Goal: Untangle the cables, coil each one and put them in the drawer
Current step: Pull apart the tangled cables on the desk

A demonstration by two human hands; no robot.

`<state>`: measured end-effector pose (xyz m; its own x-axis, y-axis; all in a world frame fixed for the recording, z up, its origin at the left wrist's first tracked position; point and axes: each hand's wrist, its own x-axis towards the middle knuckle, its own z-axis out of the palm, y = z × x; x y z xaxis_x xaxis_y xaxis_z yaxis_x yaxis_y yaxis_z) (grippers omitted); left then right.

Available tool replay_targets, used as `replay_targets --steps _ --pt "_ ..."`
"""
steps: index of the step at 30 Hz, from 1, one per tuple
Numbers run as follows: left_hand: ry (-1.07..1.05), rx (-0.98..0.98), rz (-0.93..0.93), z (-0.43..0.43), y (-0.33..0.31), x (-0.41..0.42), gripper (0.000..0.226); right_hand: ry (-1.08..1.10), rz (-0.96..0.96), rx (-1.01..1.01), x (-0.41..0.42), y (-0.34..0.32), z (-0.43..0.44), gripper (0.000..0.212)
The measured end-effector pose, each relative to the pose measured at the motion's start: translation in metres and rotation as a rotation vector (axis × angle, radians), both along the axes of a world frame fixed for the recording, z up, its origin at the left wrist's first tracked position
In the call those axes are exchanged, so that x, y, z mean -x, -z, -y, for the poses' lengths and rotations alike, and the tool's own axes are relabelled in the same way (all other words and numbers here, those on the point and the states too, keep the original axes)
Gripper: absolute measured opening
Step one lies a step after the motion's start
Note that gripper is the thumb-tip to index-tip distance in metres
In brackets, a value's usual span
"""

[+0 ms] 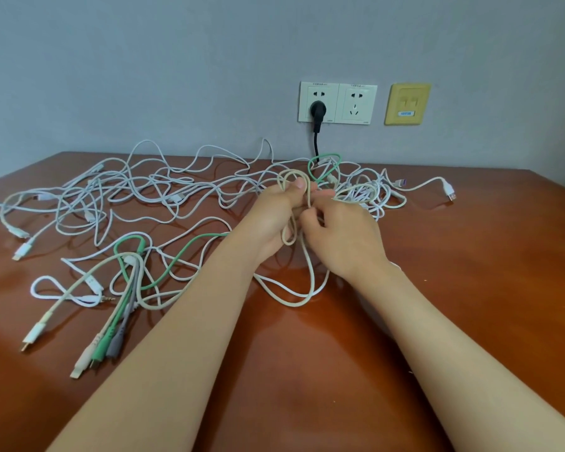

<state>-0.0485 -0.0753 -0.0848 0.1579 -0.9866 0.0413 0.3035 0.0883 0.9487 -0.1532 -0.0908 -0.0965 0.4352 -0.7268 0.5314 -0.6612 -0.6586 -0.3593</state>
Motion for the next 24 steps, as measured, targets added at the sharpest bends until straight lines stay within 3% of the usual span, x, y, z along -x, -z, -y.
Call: replay_targets --steps 9,18,24 --pt "0.019 0.016 -0.218 0.000 -0.004 -0.007 0.024 -0.101 -0.029 -0.009 0.000 0.003 0.000 0.024" --pt "0.043 0.044 -0.245 0.001 -0.006 -0.007 0.034 -0.138 -0.035 0.002 0.002 0.003 -0.002 0.021" --pt "0.008 0.107 -0.543 0.001 -0.009 -0.018 0.037 -0.185 0.032 -0.035 0.003 0.004 0.002 0.017"
